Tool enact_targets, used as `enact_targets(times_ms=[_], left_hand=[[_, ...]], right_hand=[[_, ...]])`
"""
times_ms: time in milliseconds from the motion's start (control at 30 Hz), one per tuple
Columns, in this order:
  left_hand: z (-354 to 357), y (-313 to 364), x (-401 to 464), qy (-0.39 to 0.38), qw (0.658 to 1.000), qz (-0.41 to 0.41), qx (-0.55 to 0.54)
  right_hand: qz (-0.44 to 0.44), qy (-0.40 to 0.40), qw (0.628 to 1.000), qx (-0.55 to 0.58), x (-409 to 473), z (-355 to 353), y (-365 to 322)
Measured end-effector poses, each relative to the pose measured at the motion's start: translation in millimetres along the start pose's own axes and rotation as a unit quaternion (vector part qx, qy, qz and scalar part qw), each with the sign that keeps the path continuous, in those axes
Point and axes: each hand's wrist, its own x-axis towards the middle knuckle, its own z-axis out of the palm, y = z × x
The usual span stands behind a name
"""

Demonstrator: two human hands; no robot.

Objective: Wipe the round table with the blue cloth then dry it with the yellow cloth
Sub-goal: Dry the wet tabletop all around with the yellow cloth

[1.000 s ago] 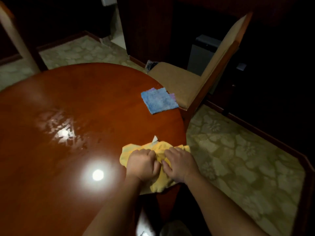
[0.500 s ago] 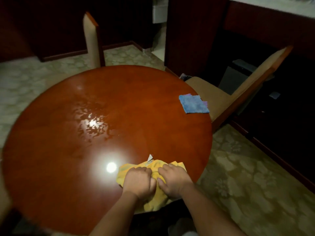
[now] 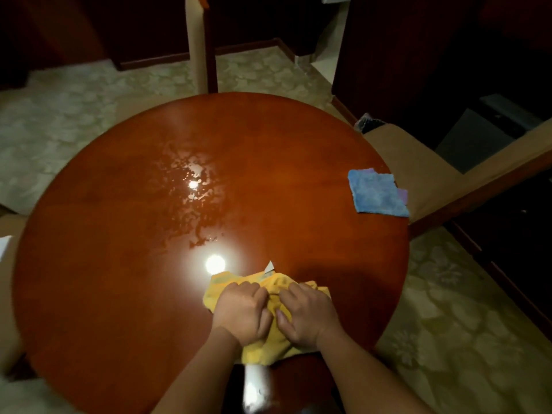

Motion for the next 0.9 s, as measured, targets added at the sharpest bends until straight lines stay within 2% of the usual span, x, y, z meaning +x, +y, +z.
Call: enact_targets(times_ms=[233, 567, 667, 900], left_hand=[[6.5, -19.6, 48.9, 0.079, 0.993, -0.091, 0.0], [-1.4, -55.6, 106.4, 0.084, 0.982, -0.163, 0.046], [-5.4, -33.0, 85.4, 0.063, 0.973, -0.213, 0.061], [-7.5, 11.4, -34.9, 0.046, 0.957, -0.283, 0.043]], right_hand=[[-0.103, 0.019, 0.994, 0.023, 78.7, 15.0, 49.0], [-0.154, 0.029, 0.987, 0.024, 162.8, 22.4, 75.2], [-0.163, 0.023, 0.986, 0.037, 147.6, 21.9, 67.6], [-0.268, -0.011, 0.958, 0.098, 72.4, 22.2, -3.6]])
